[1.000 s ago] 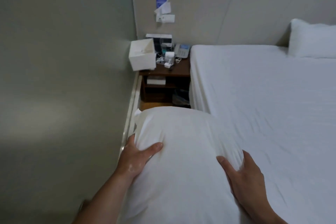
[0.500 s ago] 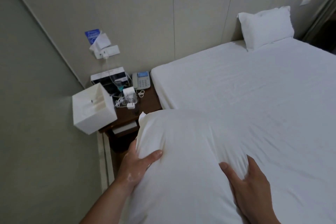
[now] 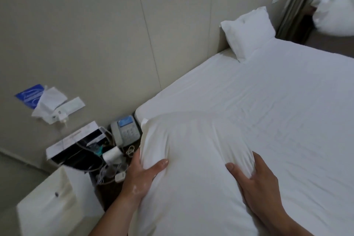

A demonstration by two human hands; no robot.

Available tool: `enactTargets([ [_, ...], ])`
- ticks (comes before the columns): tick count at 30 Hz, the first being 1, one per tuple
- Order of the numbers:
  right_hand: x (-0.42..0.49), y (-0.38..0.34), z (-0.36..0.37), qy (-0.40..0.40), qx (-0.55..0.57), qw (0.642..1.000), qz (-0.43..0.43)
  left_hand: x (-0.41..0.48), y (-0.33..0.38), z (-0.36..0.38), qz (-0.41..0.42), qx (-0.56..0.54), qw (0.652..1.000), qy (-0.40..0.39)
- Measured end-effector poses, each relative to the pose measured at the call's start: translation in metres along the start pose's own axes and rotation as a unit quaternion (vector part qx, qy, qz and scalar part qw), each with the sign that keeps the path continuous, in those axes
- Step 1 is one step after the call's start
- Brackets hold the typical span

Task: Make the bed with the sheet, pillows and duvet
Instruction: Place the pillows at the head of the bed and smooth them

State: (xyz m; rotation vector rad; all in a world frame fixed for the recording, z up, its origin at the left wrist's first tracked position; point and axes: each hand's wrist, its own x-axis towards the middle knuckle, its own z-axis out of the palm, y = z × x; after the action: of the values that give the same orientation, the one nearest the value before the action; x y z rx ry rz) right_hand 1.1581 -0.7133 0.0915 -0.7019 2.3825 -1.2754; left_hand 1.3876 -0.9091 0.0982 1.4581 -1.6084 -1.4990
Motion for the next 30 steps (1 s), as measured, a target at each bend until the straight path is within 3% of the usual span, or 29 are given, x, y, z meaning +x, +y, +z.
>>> enactTargets([
  [4,0.04,-0.038,0.051,0.068,0.016,0.997,0.045,0.105,0.04,-0.017,0.027,0.034,0.996,-0.081],
  [10,0.125,-0.076,0.104,0.142,0.057,0.987,0.04,0.253,0.129,0.002,0.155,0.12,0.967,-0.162],
  [16,0.245,-0.083,0.15,0.083,0.071,0.994,0.029,0.383,0.231,0.05,0.283,0.282,0.901,-0.169],
  [21,0.368,-0.052,0.216,-0.029,0.122,0.991,0.04,0.484,0.259,0.114,0.352,0.376,0.844,-0.15],
  [24,0.447,-0.028,0.26,-0.125,0.038,0.991,0.023,0.554,0.254,0.153,0.361,0.446,0.807,-0.142],
  [27,0.526,-0.017,0.272,-0.228,-0.175,0.956,-0.051,0.607,0.219,0.189,0.325,0.54,0.758,-0.168],
  [30,0.611,-0.05,0.25,-0.099,-0.199,0.954,-0.203,0.631,0.161,0.221,0.307,0.583,0.732,-0.172],
])
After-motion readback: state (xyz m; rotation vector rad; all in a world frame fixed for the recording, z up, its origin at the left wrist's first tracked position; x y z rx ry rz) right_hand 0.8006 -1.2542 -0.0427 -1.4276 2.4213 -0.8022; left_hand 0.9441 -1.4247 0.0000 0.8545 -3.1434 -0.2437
